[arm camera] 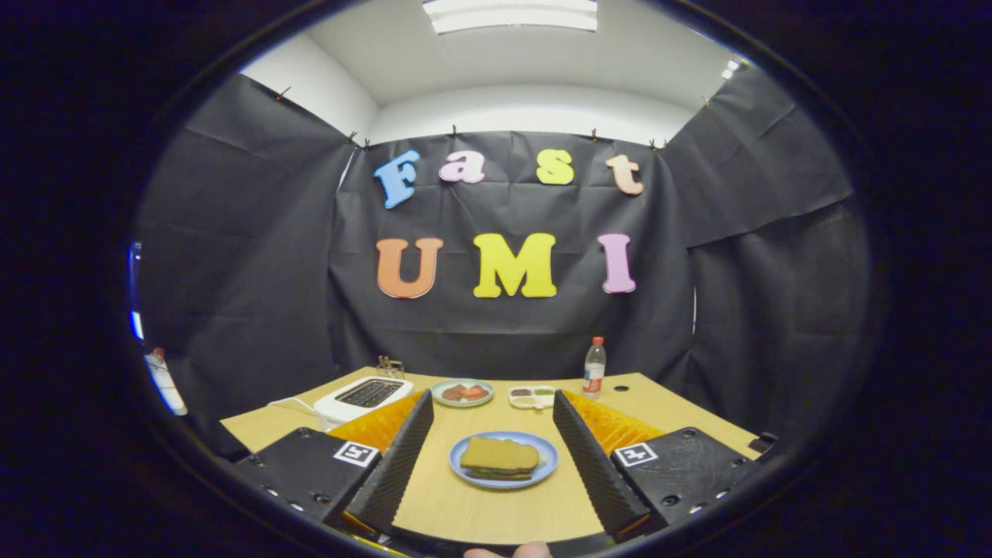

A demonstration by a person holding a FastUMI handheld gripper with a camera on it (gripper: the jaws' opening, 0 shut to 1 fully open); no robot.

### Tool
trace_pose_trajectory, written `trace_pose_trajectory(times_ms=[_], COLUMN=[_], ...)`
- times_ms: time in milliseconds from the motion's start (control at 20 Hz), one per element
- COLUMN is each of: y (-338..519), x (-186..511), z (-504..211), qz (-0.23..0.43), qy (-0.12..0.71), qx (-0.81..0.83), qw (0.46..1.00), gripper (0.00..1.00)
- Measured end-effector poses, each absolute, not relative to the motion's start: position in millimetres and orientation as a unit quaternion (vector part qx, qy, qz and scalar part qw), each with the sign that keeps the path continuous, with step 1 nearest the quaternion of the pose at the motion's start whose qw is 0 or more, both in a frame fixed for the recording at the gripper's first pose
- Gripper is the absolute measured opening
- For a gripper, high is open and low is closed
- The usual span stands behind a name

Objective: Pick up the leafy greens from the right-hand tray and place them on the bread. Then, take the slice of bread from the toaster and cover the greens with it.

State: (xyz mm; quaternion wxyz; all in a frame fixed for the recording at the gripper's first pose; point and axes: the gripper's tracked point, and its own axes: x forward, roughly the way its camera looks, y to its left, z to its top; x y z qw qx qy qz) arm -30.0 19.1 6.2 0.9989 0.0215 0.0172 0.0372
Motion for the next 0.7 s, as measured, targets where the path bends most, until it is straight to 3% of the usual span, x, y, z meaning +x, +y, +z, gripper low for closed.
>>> trace_pose_trajectory(times_ms=[700], y=[32], x=[-27], z=[12], qz=[0.031], qy=[0.006], qx=[0.018], qw=[0.999], gripper=[0.95])
